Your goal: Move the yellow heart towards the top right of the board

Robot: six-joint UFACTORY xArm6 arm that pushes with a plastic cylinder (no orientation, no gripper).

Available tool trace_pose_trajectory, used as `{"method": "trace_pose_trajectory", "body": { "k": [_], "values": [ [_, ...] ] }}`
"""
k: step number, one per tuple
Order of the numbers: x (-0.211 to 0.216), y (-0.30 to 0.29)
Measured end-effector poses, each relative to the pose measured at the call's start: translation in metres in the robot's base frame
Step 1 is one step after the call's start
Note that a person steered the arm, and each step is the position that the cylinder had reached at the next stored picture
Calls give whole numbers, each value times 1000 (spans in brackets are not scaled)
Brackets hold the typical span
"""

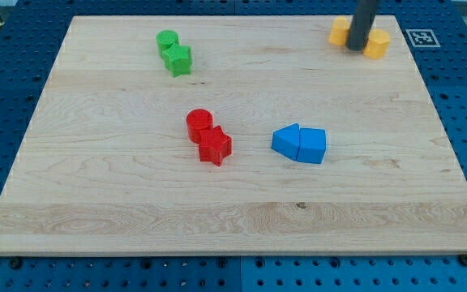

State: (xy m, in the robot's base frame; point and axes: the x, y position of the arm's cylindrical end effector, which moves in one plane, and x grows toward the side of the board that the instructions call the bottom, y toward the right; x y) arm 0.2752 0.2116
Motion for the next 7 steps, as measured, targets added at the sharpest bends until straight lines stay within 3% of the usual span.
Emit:
{"method": "trace_pose_trajectory", "body": {
  "k": [2, 3, 4, 6, 7],
  "values": [
    [0, -66],
    [-26, -82],
    [-50, -69],
    [-50, -41],
    [-39, -60]
  ]
}}
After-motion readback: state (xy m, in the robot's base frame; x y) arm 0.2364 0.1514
